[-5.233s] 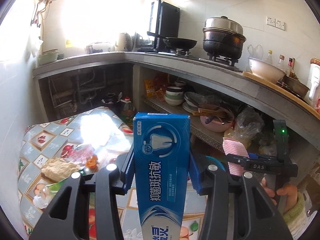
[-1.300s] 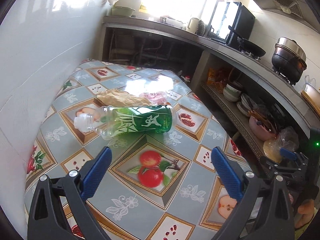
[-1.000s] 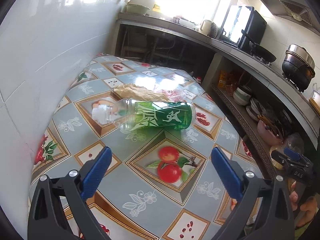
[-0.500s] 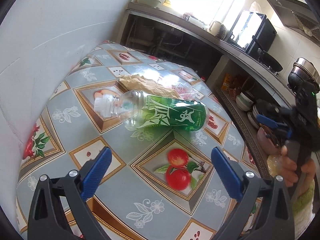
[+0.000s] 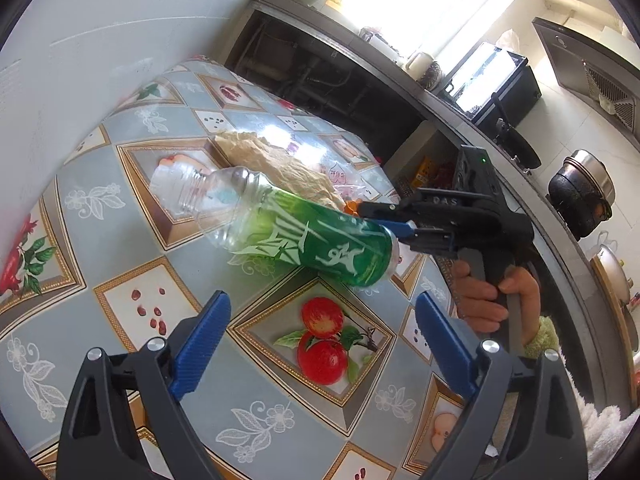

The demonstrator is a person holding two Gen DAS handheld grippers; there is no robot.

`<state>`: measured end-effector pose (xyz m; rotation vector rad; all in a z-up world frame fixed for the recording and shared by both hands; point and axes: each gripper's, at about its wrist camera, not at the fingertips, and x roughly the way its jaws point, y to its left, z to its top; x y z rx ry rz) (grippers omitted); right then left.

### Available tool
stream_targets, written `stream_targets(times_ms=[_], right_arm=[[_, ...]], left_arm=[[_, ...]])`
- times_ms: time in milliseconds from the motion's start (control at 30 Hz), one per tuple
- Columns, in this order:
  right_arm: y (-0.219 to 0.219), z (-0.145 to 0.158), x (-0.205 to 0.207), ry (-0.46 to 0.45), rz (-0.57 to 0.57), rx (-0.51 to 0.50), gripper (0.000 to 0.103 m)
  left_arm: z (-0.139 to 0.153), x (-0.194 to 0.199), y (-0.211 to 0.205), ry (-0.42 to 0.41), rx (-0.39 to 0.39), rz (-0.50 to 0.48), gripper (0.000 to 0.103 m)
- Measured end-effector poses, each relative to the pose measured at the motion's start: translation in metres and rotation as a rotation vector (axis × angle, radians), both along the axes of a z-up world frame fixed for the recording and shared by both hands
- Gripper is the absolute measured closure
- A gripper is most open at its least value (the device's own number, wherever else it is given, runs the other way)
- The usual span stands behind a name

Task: Collect trash
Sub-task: 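Grasp the green Scream bottle with the left tool while the right tool grasps the tan cloth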

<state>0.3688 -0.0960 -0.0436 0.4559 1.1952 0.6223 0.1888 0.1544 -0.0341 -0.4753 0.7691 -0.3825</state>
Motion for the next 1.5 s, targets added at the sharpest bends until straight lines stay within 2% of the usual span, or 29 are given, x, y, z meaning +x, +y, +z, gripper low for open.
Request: stream_targets(times_ms=[200, 267, 333, 367, 433, 500, 567, 667, 733, 833, 1033, 1100, 1233, 1300, 1367, 1433, 1500], right_arm=[[0.021, -0.015, -0.065, 0.17, 0.179, 0.154, 0.067], [0.028, -0.015, -0.084, 0.183, 0.235, 0.148, 0.067], [0.026, -0.006, -0.091, 0.129, 0.228, 0.077, 0.065], [0.021, 0.002, -0.091, 0.085, 0.205, 0.039, 0.06], [0.008, 0.015, -0.085, 0.028, 0.139, 0.014, 0.052], [0.001, 0.029, -0.077, -0.032, 0.085, -0.014, 0.048], [0.002, 0.044, -0.067, -0.118, 0.055, -0.076, 0.04], [0.019, 0.058, -0.049, -0.213, 0.068, -0.148, 0.035], [0.031, 0.059, -0.032, -0.258, 0.087, -0.202, 0.034], [0.054, 0.056, -0.005, -0.32, 0.136, -0.286, 0.032], [0.117, 0.026, 0.029, -0.369, 0.222, -0.477, 0.032], [0.129, 0.013, 0.036, -0.351, 0.242, -0.512, 0.035], [0.139, -0.014, 0.042, -0.288, 0.255, -0.57, 0.068], [0.136, -0.018, 0.037, -0.289, 0.245, -0.569, 0.072], [0.127, -0.019, 0.032, -0.279, 0.233, -0.563, 0.086], [0.116, -0.02, 0.026, -0.243, 0.219, -0.545, 0.093], [0.101, -0.021, 0.012, -0.206, 0.209, -0.512, 0.095]], left_arm=[[-0.007, 0.0, 0.006, 0.05, -0.03, 0.008, 0.012], [-0.008, -0.003, 0.01, 0.064, -0.041, 0.017, 0.012], [-0.007, -0.004, 0.013, 0.071, -0.03, 0.025, 0.012], [-0.007, -0.003, 0.013, 0.074, -0.009, 0.034, 0.011], [-0.006, 0.001, 0.014, 0.075, 0.026, 0.044, 0.011], [-0.006, 0.006, 0.013, 0.091, 0.06, 0.058, 0.011], [-0.009, 0.013, 0.01, 0.111, 0.115, 0.07, 0.011], [-0.016, 0.024, 0.006, 0.143, 0.198, 0.071, 0.011], [-0.02, 0.029, 0.004, 0.154, 0.242, 0.064, 0.011], [-0.025, 0.032, 0.003, 0.17, 0.265, 0.05, 0.012], [-0.031, 0.03, 0.008, 0.188, 0.218, 0.047, 0.019], [-0.031, 0.029, 0.009, 0.188, 0.212, 0.05, 0.022], [-0.032, 0.028, 0.013, 0.198, 0.193, 0.059, 0.029], [-0.033, 0.028, 0.014, 0.203, 0.183, 0.056, 0.03], [-0.033, 0.027, 0.012, 0.204, 0.18, 0.049, 0.032], [-0.033, 0.025, 0.01, 0.203, 0.184, 0.046, 0.035], [-0.033, 0.021, 0.007, 0.202, 0.191, 0.044, 0.035]])
